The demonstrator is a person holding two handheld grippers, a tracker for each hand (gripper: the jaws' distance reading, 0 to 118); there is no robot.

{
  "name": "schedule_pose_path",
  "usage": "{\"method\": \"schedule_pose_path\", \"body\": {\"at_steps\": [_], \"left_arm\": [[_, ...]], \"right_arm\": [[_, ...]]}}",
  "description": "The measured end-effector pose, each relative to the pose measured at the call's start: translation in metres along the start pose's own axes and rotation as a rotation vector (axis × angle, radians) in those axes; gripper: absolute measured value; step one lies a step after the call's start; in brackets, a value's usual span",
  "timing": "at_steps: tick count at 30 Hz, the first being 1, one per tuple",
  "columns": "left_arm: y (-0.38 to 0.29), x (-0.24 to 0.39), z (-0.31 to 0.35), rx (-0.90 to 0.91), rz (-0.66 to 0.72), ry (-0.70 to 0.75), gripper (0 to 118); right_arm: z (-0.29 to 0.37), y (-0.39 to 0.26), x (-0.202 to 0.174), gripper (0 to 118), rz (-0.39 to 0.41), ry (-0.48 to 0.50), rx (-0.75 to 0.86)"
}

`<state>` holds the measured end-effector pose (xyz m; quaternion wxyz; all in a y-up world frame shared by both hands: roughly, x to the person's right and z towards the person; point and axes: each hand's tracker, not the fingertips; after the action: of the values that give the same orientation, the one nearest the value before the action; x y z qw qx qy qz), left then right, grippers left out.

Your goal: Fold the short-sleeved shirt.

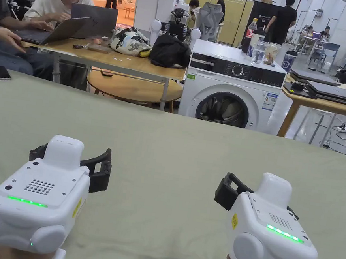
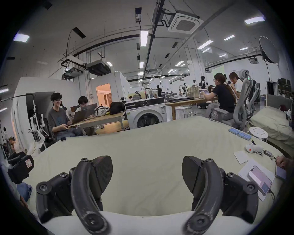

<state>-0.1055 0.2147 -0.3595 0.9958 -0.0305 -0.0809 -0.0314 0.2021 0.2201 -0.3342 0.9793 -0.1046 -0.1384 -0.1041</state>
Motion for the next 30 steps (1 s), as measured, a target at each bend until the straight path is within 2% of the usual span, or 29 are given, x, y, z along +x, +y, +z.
{"method": "schedule_pose_path", "body": {"at_steps": [10,22,30], "left_arm": [[0.003,0.000,-0.002,0.001,0.039,-0.016,80],[0.000,-0.004,-0.005,-0.032,0.082,-0.039,80],[-0.004,-0.006,-0.005,-0.038,0.078,-0.040,80]], "right_arm": [[-0.006,-0.010,-0.001,91,0.074,-0.028,0.009],[-0.004,-0.012,-0.007,91,0.121,-0.039,0.026],[-0.003,-0.007,-0.010,91,0.109,-0.033,0.021]]}}
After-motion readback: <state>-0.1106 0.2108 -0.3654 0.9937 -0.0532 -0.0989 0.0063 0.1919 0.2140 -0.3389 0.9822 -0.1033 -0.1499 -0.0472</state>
